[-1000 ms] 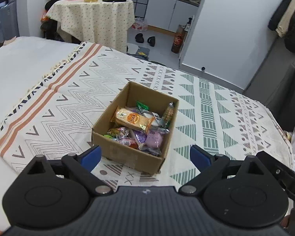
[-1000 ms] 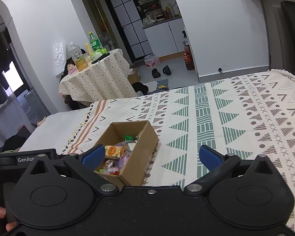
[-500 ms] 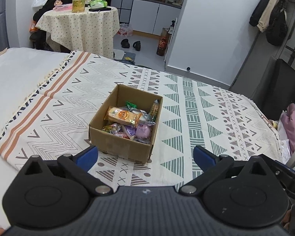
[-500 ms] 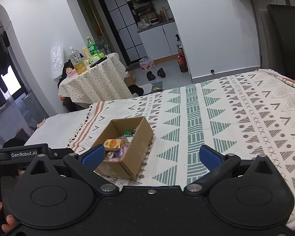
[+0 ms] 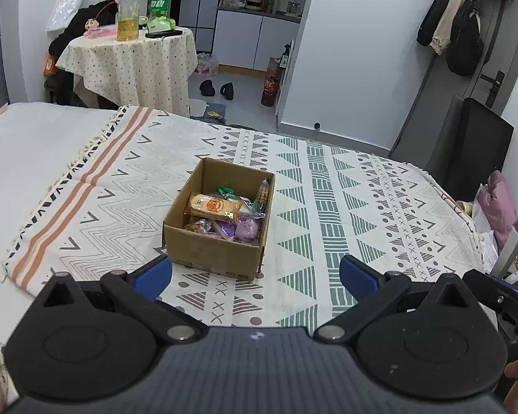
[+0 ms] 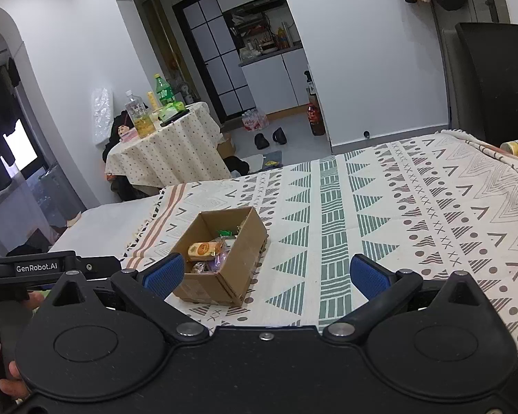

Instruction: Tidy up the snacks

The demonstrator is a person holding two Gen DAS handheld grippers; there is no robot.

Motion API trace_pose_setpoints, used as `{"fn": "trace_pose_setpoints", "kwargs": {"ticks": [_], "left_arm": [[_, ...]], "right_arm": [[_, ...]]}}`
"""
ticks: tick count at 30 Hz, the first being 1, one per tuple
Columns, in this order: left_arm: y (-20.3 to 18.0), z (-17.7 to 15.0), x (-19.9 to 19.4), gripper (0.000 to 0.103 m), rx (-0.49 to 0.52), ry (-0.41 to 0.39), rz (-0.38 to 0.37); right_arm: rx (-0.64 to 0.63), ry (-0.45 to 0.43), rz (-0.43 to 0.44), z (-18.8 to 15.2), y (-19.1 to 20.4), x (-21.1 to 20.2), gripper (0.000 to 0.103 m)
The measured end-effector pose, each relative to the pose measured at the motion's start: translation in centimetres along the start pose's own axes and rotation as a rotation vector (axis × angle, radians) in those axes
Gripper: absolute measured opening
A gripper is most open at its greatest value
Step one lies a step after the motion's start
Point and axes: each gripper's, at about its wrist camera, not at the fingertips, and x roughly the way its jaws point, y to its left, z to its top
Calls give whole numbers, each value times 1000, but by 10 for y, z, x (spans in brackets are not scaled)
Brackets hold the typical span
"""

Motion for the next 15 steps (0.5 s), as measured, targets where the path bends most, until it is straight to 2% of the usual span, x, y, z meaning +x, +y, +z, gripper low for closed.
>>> {"fn": "trace_pose_setpoints", "kwargs": {"ticks": [15], "left_arm": [[-5, -7, -30, 103, 64, -9, -24]], "right_arm": [[-22, 17, -3, -6, 7, -29, 103]]}}
